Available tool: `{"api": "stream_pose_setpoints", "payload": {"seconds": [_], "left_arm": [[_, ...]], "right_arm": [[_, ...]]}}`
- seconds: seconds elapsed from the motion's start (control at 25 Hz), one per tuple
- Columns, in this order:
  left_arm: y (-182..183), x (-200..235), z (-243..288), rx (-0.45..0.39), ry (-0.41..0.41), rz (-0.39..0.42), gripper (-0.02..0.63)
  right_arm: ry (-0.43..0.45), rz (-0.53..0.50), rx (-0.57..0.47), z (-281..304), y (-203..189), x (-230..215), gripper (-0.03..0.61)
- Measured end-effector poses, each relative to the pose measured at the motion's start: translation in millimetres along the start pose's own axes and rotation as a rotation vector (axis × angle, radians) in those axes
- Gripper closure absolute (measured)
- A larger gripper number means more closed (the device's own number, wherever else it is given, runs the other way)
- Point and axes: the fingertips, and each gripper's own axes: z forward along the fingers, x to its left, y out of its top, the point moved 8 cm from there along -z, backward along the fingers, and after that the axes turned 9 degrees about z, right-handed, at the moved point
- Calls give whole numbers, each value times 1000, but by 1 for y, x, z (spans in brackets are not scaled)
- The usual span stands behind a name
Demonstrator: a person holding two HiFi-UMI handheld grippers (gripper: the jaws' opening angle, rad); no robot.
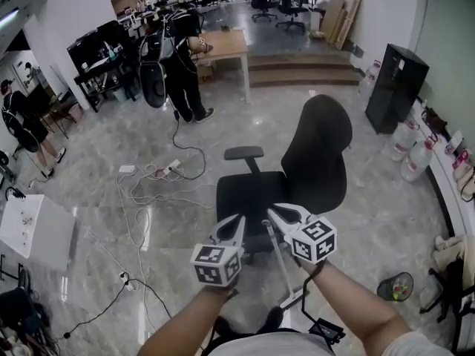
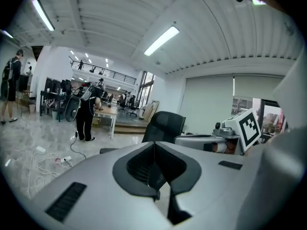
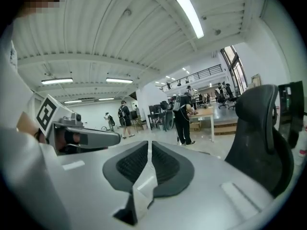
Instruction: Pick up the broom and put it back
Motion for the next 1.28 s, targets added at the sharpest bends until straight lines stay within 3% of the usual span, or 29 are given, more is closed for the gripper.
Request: {"api": "stream_pose_setpoints", "payload": {"seconds": [0.24, 0.44, 0.76, 1.28], "left_arm": [[71, -53, -28, -122, -27, 67, 604], [106, -71, -56, -163, -30, 95, 604], [96, -71, -63, -159, -34, 132, 604], [103, -56, -67, -179, -31, 115, 604]], "right_arm": [[111, -58, -65, -55, 59, 48, 575], [159, -107, -85, -78, 92, 82, 577], [167, -126, -105, -77, 89, 95, 577], [150, -117, -92, -64, 97, 107, 577]]}}
